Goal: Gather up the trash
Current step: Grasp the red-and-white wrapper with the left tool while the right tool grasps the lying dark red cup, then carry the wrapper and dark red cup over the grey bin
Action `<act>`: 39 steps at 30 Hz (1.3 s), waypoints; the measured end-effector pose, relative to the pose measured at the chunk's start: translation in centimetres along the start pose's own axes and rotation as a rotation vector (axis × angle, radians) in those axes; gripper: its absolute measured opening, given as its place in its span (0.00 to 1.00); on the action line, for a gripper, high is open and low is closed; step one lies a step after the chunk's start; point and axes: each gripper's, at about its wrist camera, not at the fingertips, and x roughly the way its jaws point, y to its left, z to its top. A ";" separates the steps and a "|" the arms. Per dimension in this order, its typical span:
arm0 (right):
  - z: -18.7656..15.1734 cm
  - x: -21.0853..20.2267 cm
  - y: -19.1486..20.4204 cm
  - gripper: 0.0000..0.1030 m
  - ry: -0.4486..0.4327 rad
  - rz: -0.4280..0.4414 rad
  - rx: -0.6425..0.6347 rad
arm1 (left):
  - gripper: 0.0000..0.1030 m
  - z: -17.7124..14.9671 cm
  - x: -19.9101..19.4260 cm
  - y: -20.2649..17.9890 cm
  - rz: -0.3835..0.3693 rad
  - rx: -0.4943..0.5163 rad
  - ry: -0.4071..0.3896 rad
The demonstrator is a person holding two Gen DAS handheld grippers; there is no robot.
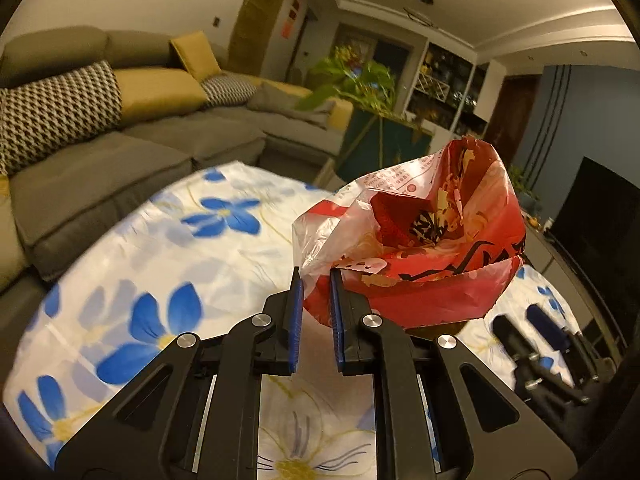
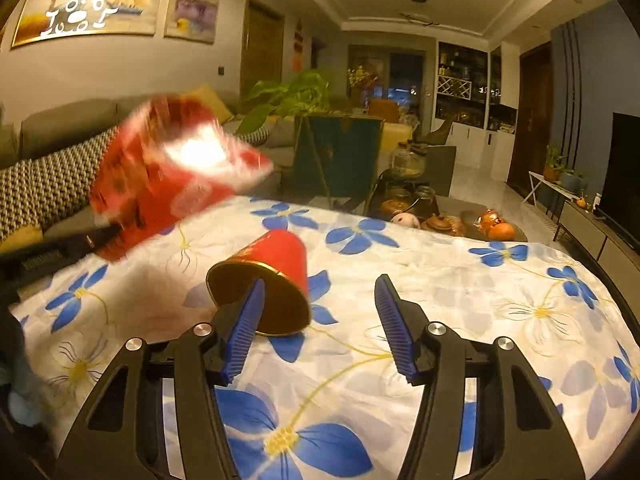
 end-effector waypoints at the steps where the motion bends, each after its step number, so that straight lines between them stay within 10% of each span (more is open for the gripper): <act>1: 0.0 0.4 0.2 0.51 0.014 0.007 -0.010 | 0.12 0.2 -0.1 0.1 0.006 -0.001 -0.006; 18: 0.0 3.4 1.4 0.03 0.091 0.036 -0.069 | 0.12 0.1 -0.1 0.6 0.014 -0.024 0.002; 39: -3.2 -12.3 -9.2 0.02 -0.107 -0.154 0.033 | 0.12 -1.9 -4.9 -9.0 -0.133 0.096 -0.002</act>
